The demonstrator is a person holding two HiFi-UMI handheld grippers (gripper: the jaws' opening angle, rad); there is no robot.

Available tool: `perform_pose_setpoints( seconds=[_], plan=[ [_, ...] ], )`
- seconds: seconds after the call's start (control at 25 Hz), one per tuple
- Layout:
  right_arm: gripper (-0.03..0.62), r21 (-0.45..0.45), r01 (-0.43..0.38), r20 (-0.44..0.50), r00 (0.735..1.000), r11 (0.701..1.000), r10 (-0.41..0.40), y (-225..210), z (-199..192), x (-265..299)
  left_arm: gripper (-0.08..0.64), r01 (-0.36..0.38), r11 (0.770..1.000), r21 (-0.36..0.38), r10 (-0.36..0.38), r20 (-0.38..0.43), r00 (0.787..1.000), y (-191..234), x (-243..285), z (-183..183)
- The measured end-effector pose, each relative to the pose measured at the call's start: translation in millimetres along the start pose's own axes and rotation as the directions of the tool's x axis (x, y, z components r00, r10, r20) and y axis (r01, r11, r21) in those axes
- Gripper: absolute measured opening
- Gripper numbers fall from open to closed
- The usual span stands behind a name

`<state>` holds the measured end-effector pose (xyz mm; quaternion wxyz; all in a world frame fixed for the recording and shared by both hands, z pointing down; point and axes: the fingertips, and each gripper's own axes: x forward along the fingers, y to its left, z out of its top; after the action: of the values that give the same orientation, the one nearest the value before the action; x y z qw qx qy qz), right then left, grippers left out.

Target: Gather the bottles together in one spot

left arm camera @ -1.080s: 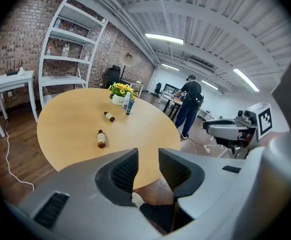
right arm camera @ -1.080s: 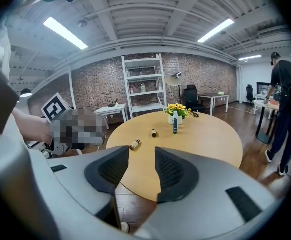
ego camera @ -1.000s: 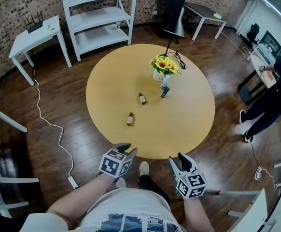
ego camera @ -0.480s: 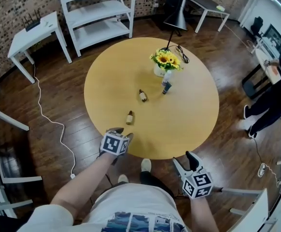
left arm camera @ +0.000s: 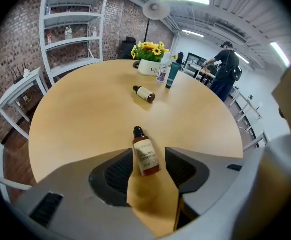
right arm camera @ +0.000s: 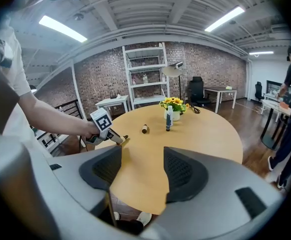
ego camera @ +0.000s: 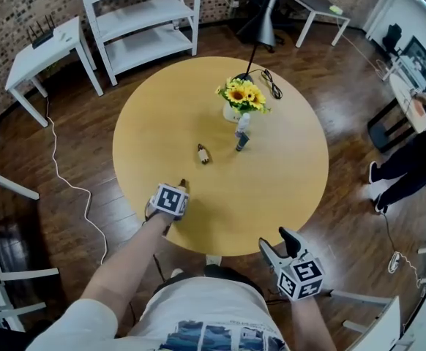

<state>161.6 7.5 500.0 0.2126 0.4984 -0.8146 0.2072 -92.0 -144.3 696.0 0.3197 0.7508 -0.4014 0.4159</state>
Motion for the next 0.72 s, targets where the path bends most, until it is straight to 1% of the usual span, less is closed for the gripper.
perform_pose_setpoints(
  seconds=[0.04, 0.12, 0.2, 0.32, 0.36, 0.44, 0.52, 0.56, 0.64, 0.68, 0.72],
  plan=[
    [0.284, 0.000, -0.006, -0.004, 1.000, 1.000, 0.006, -6, 2, 1, 0.209, -0.021, 1.000, 0.012, 0.021, -0.012, 1.000, 4, 5, 1],
    [0.284, 0.003, -0.016, -0.014, 1.000, 1.000, 0.016, -18, 3, 4, 0.198, -0.027, 1.000, 0.016, 0.028, -0.047, 0.998, 3, 16, -2],
    [0.284, 0.007, -0.031, -0.021, 0.999, 0.999, 0.032, -27, 4, 9, 0.167, -0.038, 0.999, 0.017, 0.039, -0.073, 0.997, 3, 20, -5],
    [0.284, 0.009, -0.068, -0.031, 0.997, 0.998, 0.068, -35, 7, 22, 0.153, -0.055, 0.998, 0.013, 0.056, -0.097, 0.994, 6, 19, -10],
    [0.284, 0.009, -0.082, -0.032, 0.996, 0.997, 0.082, -37, 9, 27, 0.152, -0.055, 0.999, 0.001, 0.054, -0.091, 0.994, 5, 18, -11],
    [0.284, 0.010, -0.111, -0.027, 0.993, 0.994, 0.111, -38, 15, 36, 0.152, -0.018, 0.999, -0.040, 0.016, -0.037, 0.999, -6, 14, -7],
    [0.284, 0.002, -0.136, -0.019, 0.991, 0.991, 0.136, -39, 23, 46, 0.152, 0.017, 0.998, -0.064, -0.013, 0.062, 0.998, -19, 2, 8],
    [0.284, -0.007, -0.149, -0.015, 0.989, 0.989, 0.149, -37, 28, 50, 0.152, 0.032, 0.997, -0.072, -0.024, 0.114, 0.993, -27, -7, 17],
    [0.284, -0.026, -0.178, -0.001, 0.984, 0.984, 0.179, -32, 40, 58, 0.152, 0.072, 0.995, -0.071, -0.055, 0.209, 0.976, -47, -26, 29],
    [0.284, -0.030, -0.197, 0.012, 0.980, 0.980, 0.198, -28, 48, 62, 0.152, 0.091, 0.994, -0.056, -0.074, 0.255, 0.964, -59, -37, 35],
    [0.266, -0.026, -0.222, 0.028, 0.975, 0.975, 0.222, -23, 57, 66, 0.152, 0.109, 0.994, -0.032, -0.094, 0.302, 0.949, -71, -48, 42]
  ],
)
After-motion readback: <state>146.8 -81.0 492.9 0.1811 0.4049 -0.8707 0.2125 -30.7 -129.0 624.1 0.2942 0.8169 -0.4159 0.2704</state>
